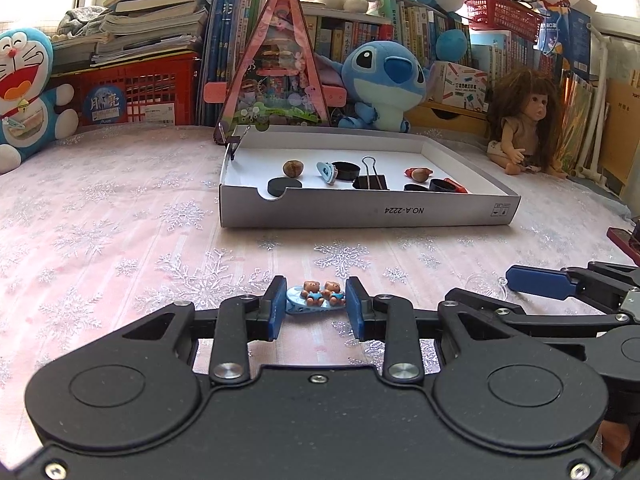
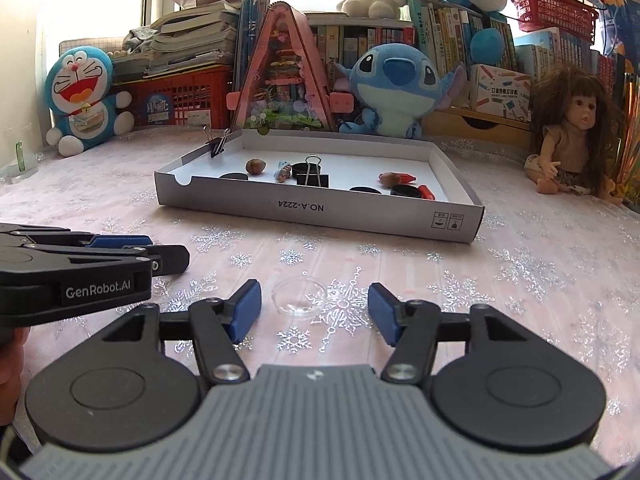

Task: Organize rigid objects
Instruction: 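Grasp the clear plastic lid with the right tool while the left tool holds the toy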

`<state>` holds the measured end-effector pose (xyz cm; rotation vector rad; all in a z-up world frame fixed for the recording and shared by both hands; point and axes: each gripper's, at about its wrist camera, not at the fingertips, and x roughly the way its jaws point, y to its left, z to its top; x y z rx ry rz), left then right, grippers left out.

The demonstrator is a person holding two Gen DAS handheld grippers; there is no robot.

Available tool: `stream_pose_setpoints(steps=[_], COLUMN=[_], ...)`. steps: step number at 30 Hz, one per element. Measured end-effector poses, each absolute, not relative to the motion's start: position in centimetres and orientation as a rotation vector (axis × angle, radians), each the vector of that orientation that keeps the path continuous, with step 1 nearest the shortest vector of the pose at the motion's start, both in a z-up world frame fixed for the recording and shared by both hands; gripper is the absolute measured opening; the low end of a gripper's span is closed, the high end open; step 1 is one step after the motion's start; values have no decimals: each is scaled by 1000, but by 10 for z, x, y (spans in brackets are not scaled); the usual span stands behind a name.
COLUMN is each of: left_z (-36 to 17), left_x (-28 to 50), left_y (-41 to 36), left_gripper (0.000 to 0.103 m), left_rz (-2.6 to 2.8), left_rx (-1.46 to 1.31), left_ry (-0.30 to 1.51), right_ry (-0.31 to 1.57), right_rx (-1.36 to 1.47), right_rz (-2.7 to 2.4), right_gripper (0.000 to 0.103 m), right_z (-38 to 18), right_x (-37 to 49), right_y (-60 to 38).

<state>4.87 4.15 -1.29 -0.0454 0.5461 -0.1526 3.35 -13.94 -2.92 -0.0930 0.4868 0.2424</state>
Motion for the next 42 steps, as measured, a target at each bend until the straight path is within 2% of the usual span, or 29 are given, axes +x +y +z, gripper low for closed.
stream_pose_setpoints(steps=[9, 14, 20, 42], left_z=[-13, -14, -14, 2], left_x=[48, 49, 49, 52], left_y=[38, 36, 36, 37], left_gripper=[30, 30, 30, 30], left_rz=[-147, -143, -143, -165], left_rx=[-23, -14, -13, -66], left_ry=[542, 541, 541, 544], right_ry=[487, 479, 478, 480], right_rx=[-81, -83, -84, -75], right_rz=[239, 226, 221, 238], right_gripper=[66, 51, 39, 39], right_z=[-29, -30, -31, -15], right_x=[34, 33, 33, 35], right_y=[-140, -140, -140, -150])
